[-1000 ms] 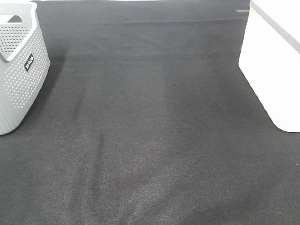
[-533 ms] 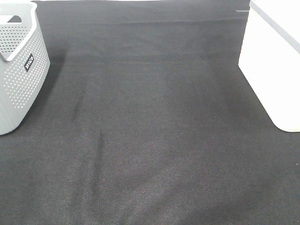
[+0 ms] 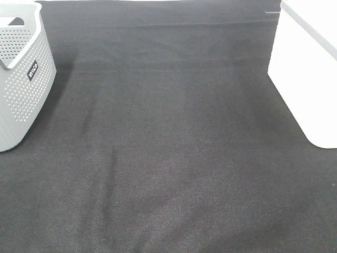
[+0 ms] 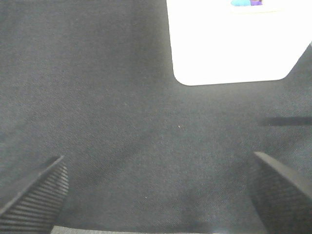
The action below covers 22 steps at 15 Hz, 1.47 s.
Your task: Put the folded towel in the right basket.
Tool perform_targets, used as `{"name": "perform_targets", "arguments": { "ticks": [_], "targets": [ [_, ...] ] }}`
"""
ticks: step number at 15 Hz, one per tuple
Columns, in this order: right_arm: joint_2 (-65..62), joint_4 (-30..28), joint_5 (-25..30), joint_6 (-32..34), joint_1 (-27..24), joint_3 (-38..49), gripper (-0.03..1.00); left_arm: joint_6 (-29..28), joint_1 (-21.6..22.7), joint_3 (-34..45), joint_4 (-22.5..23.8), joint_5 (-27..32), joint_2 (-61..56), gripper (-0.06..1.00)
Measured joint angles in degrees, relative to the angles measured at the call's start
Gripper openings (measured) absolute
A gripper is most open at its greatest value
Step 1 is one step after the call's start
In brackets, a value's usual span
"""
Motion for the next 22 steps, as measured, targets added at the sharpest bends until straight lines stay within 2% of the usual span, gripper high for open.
{"name": "perform_targets", "arguments": {
  "ticks": [4, 8, 22],
  "targets": [
    [-4.6, 0.1, 0.0, -1.1, 0.0, 5.3, 0.96, 0.0, 0.0, 0.0, -0.1, 0.0, 0.0, 0.99],
    [-4.6, 1.6, 0.0, -1.7, 0.0, 5.4, 0.96, 0.0, 0.0, 0.0, -0.1, 0.0, 0.0, 0.99],
    [-4.6, 1.6, 0.0, -2.2, 0.0, 5.5, 0.96, 0.0, 0.0, 0.0, -0.1, 0.0, 0.0, 0.99]
  ]
}}
